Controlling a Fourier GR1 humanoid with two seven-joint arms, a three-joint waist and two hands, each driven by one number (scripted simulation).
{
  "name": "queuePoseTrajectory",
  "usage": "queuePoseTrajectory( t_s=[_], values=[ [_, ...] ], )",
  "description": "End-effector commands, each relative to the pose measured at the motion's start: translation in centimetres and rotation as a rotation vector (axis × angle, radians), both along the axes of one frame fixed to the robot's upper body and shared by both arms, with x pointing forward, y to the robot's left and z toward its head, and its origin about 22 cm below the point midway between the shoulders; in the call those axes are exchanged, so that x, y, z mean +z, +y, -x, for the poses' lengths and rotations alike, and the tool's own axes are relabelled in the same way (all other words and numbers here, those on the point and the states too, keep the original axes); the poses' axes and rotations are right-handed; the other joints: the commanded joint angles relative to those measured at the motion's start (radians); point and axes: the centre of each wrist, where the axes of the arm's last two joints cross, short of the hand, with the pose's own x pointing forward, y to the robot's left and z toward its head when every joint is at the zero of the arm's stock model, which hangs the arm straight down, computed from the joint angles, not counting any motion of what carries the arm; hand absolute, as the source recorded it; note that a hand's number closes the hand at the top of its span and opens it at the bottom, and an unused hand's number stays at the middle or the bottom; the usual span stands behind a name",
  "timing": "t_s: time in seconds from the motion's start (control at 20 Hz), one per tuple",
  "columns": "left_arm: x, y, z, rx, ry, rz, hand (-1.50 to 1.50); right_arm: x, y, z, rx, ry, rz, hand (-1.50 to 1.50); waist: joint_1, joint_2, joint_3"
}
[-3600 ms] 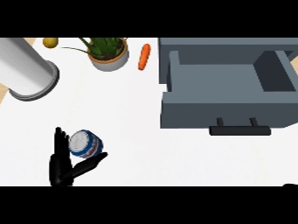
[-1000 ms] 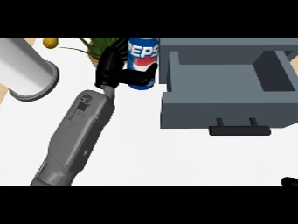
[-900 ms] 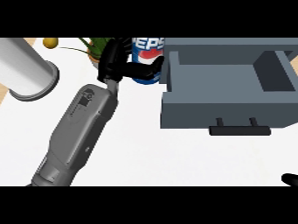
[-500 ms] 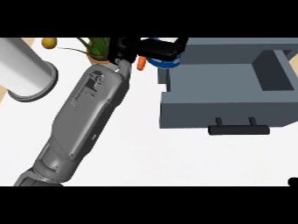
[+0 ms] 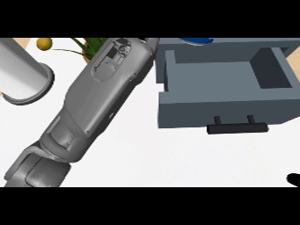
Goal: Pick up the can, place it into the drawer and close the drawer
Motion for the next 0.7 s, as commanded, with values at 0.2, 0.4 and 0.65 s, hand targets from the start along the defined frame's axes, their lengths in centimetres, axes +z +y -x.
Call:
queuePoseTrajectory(
  t_s=[0.2,0.4,0.65],
  values=[
    [3.7,-3.1,-0.6,0.016,0.008,-0.063,1.5,0.5,0.2,-0.9,0.022,-0.008,0.009,-1.5,-0.027,0.009,0.001],
    [2.9,-3.6,-0.8,0.042,0.025,-0.071,1.5,0.5,0.4,-0.4,0.036,-0.019,-0.006,-1.5,-0.05,0.01,0.002],
    [1.7,-3.4,-1.3,0.098,-0.006,-0.111,1.5,2.0,-0.3,-1.7,0.037,-0.013,0.006,-1.5,-0.054,0.015,0.002]
  ],
)
